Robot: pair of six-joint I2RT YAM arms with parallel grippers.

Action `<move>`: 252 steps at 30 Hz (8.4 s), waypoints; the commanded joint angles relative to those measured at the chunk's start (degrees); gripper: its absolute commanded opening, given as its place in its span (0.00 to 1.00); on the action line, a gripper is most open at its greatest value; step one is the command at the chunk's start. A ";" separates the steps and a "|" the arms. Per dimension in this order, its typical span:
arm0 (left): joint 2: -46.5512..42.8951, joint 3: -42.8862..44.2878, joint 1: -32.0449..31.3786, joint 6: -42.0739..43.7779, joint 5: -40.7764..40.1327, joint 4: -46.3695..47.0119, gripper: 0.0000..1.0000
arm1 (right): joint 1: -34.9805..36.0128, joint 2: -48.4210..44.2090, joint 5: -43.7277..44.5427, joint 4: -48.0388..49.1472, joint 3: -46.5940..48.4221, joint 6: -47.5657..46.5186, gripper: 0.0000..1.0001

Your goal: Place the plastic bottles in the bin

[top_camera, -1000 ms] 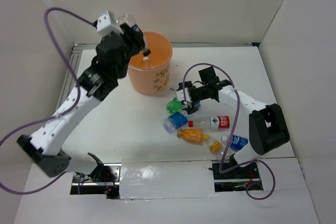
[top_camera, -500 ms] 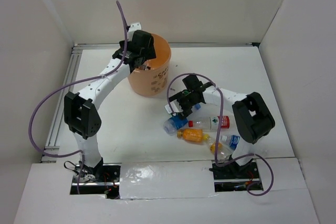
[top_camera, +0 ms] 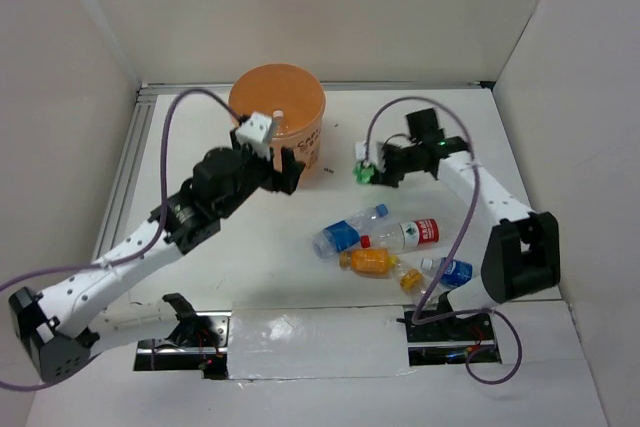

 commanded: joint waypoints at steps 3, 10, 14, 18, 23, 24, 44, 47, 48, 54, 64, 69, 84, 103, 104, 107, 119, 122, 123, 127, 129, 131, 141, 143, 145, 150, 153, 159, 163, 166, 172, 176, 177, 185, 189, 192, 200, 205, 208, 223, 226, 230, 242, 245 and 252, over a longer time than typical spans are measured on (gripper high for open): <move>-6.39 -21.73 -4.10 5.51 16.42 15.38 0.89 | -10.15 -4.17 -10.42 0.60 15.65 23.88 0.23; 7.65 -25.62 -10.86 9.45 13.61 26.90 0.88 | -3.06 7.86 -18.86 16.75 42.87 52.36 0.23; 16.79 -22.46 -12.71 11.74 9.74 30.68 0.89 | 3.79 19.28 -19.93 21.07 58.94 60.20 0.29; 24.97 -19.04 -14.03 12.80 8.08 30.08 0.88 | 8.65 34.11 -19.32 19.84 74.28 64.85 0.36; 31.83 -16.65 -14.74 11.49 0.42 28.31 0.67 | 10.24 40.13 -18.78 19.32 78.96 72.33 0.98; 32.36 -16.65 -14.74 11.48 -0.62 27.71 0.59 | 9.11 39.26 -18.26 19.32 78.96 73.38 1.00; 14.80 -4.27 -10.88 15.08 1.13 19.79 0.00 | -24.48 -7.05 -12.21 -10.03 14.76 28.06 1.00; 13.74 3.97 -6.24 15.09 -2.47 18.65 0.00 | -25.01 -11.89 -9.14 -15.22 7.54 17.96 1.00; 13.74 5.57 -4.56 14.13 -4.57 18.65 0.00 | -25.01 -13.81 -8.25 -18.36 6.03 14.89 1.00; 19.17 16.98 6.94 9.55 -13.62 16.55 0.00 | -25.53 -17.25 -3.15 -28.66 -5.47 -5.96 0.96; 28.85 16.23 13.39 4.55 -14.43 5.29 0.17 | -17.99 -22.62 7.13 -10.76 -22.09 -1.68 1.00; 27.72 14.90 13.39 3.22 -16.97 3.27 0.84 | -14.12 -19.82 10.65 0.85 -24.75 2.55 1.00; -3.48 -18.10 -12.18 14.65 6.56 15.37 0.76 | -15.43 -12.17 -2.51 -12.14 -1.84 2.10 0.18; 29.36 -15.42 -25.55 21.15 7.46 31.03 0.80 | 10.57 38.44 -14.48 10.51 80.63 57.38 0.46; 30.08 -14.90 -26.07 21.15 7.45 31.04 0.80 | 11.20 39.07 -14.48 11.31 79.94 58.53 0.58; 32.54 -13.76 -26.08 21.15 7.45 31.04 0.80 | 12.25 39.08 -13.25 12.11 78.17 62.13 1.00; 42.03 -9.62 -26.08 22.12 11.41 26.74 0.10 | -6.71 20.37 -12.98 -1.58 55.19 57.51 1.00; 40.47 -8.21 -26.08 20.19 8.25 25.60 0.00 | -14.26 12.56 -12.29 -9.15 46.74 48.27 0.98; 39.15 -8.73 -26.08 20.18 8.24 25.59 0.00 | -18.29 7.92 -10.63 -10.38 39.92 46.43 0.90; 28.96 -8.04 -23.36 17.11 3.77 24.37 0.00 | -27.19 -0.97 -7.46 -18.44 26.95 33.00 0.38; 22.22 -5.59 -21.61 16.58 1.40 22.43 0.00 | -28.96 -4.06 -1.95 -20.31 19.95 28.58 0.29; 18.06 -4.18 -19.93 16.58 -0.36 20.94 0.00 | -29.49 -7.50 1.24 -24.61 15.70 24.47 0.29; 10.55 4.36 -0.43 14.39 -14.26 17.07 0.00 | -34.06 -15.58 20.75 -38.68 -1.18 2.66 0.88; 12.93 6.99 5.19 12.28 -15.13 13.04 0.00 | -34.06 -17.69 24.10 -40.00 -3.65 0.72 0.93; 16.61 7.61 9.58 9.30 -15.14 10.66 0.00 | -34.06 -18.57 25.94 -40.53 -6.18 -0.08 0.93; 23.56 9.71 15.14 3.58 -13.82 6.00 0.15 | -31.69 -19.99 27.63 -40.54 -12.79 -1.74 0.95; 25.94 11.47 16.37 2.78 -12.86 3.37 0.38 | -30.81 -17.53 26.83 -40.54 -12.80 -1.75 0.95; 28.41 14.90 16.90 1.55 -11.27 -0.86 0.80 | -25.27 -12.43 26.39 -36.51 -15.08 0.88 0.94; 24.73 13.85 15.33 2.77 -10.74 0.45 0.99 | -20.45 -10.77 28.15 -31.58 -18.68 4.83 0.91; 20.95 13.85 12.60 4.71 -10.74 1.60 0.99 | -18.68 -7.42 27.45 -30.26 -17.89 8.17 0.87; 13.57 13.24 6.01 5.34 -6.37 1.60 0.99 | -16.83 -2.06 31.31 -25.52 -16.57 15.11 0.48; 9.35 7.71 0.56 0.86 2.75 1.60 0.99 | -16.83 -0.74 29.39 -27.52 -14.48 16.18 0.11; 9.34 6.13 -0.32 -2.63 5.14 2.21 0.99 | -17.36 -0.74 28.60 -28.40 -12.99 16.18 0.08; 11.71 -9.08 -11.21 -13.74 12.62 14.49 0.99 | -16.40 6.37 15.42 -35.87 26.88 15.65 0.00; 16.01 -14.45 -14.56 -16.72 18.69 26.36 0.99 | -11.05 14.36 8.21 -34.04 50.79 18.36 0.00; 21.72 -14.98 -16.84 -19.71 21.60 32.95 0.99 | -5.60 18.94 2.15 -26.06 64.88 23.62 0.00; 34.29 -9.72 -21.59 -33.42 13.43 34.91 0.99 | 8.63 16.22 -9.19 16.31 56.63 42.70 0.00; 37.28 -6.90 -21.59 -34.22 13.95 33.32 0.99 | 13.40 25.01 -12.71 15.27 64.19 49.91 0.00; 38.86 -4.97 -22.12 -35.10 13.25 30.34 0.99 | 15.06 26.50 -13.25 16.67 64.20 53.09 0.00; 41.95 -2.41 -22.65 -34.57 8.07 23.39 0.99 | 27.54 20.00 2.22 23.36 64.20 38.06 0.00; 41.33 -3.99 -22.65 -33.96 7.55 24.18 0.99 | 29.39 20.00 3.36 24.93 65.08 38.66 0.00; 40.81 -4.61 -22.65 -33.96 7.54 24.80 0.99 | 28.87 21.67 1.35 32.92 63.93 49.63 0.00; 40.98 -1.71 -23.18 -34.49 3.15 18.38 0.99 | 20.61 40.04 -8.67 34.52 75.88 80.06 0.32; 41.60 -0.92 -23.18 -35.01 5.33 18.91 0.99 | 19.38 40.66 -9.47 31.63 75.89 80.07 0.66; 40.63 -3.29 -23.70 -34.49 10.51 27.17 0.99 | 18.23 37.15 -8.85 26.44 73.60 78.40 1.00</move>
